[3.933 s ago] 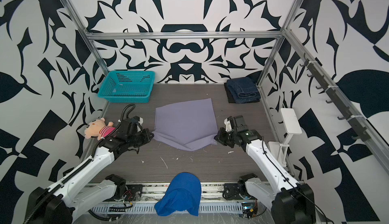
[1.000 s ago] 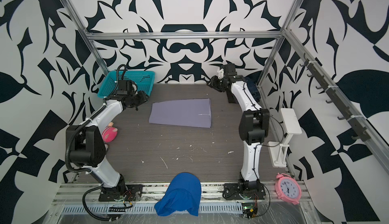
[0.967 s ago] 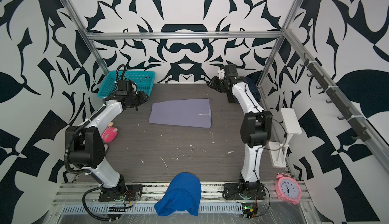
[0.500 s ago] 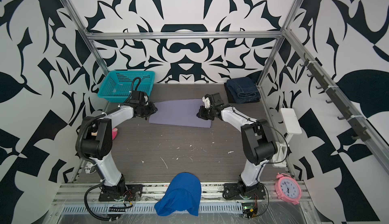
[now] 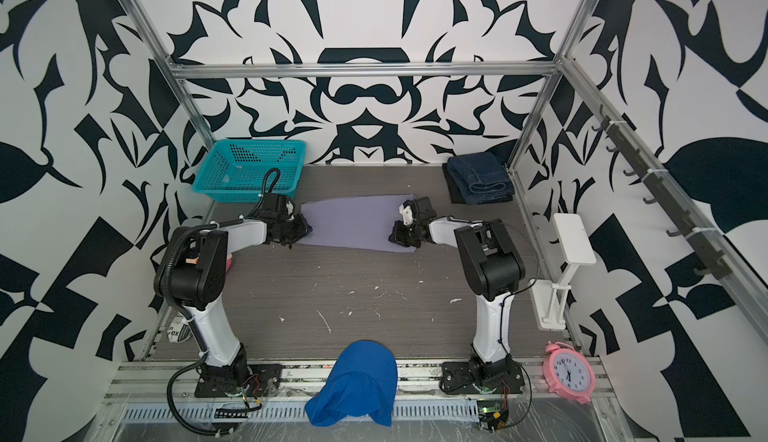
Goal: Fold and stack the skirts
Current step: 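Press the folded lavender skirt flat with both grippers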
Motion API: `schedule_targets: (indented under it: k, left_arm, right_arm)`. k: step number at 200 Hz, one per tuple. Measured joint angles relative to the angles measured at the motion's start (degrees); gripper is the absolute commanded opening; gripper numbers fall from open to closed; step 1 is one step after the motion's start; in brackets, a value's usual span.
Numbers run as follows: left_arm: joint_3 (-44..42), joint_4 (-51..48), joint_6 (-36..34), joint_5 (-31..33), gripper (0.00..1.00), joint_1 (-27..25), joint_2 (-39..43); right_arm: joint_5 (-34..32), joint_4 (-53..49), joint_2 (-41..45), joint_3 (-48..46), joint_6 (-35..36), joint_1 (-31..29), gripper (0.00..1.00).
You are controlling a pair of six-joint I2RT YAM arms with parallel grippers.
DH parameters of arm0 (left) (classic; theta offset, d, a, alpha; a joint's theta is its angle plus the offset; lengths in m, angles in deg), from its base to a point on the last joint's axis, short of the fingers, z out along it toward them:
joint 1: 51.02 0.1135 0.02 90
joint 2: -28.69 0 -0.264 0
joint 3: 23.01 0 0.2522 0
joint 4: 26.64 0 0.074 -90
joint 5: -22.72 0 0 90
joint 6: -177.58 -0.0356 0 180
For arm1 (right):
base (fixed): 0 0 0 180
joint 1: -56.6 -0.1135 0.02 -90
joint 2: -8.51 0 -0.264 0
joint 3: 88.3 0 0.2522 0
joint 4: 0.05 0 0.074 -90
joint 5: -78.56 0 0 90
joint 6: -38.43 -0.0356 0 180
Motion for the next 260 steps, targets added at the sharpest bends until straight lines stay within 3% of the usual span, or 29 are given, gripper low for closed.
schedule_targets:
  k: [38,56,91,117,156,260]
  left_arm:
    - [0.0,-0.3,0.0,0.0,0.27,0.1,0.5]
    - [-0.1,-1.2,-0.2,0.5,0.48,0.3,2.1]
    - [-5.0,1.4,0.2,1.8,0.69,0.9,11.3]
    - [-9.3,6.4,2.1,1.1,0.69,3.5,15.9]
    - [-9.4,9.9,3.4,-3.7,0.71,8.3,9.2]
    - [-2.9,22.0,4.2,-11.2,0.74,5.4,-4.6]
  right_arm:
    - [-0.4,-2.5,1.7,0.2,0.0,0.0,0.03]
    - [-0.7,-5.2,3.8,1.2,0.0,-0.1,0.05]
    - [-1.3,-6.5,7.8,4.1,0.6,-0.7,0.07]
    - [-1.1,-6.3,7.4,4.9,1.1,-1.1,0.07]
    - [-0.8,-6.3,4.3,4.9,1.2,-1.6,0.07]
    - [-0.2,-6.2,3.1,4.9,1.3,-1.6,0.07]
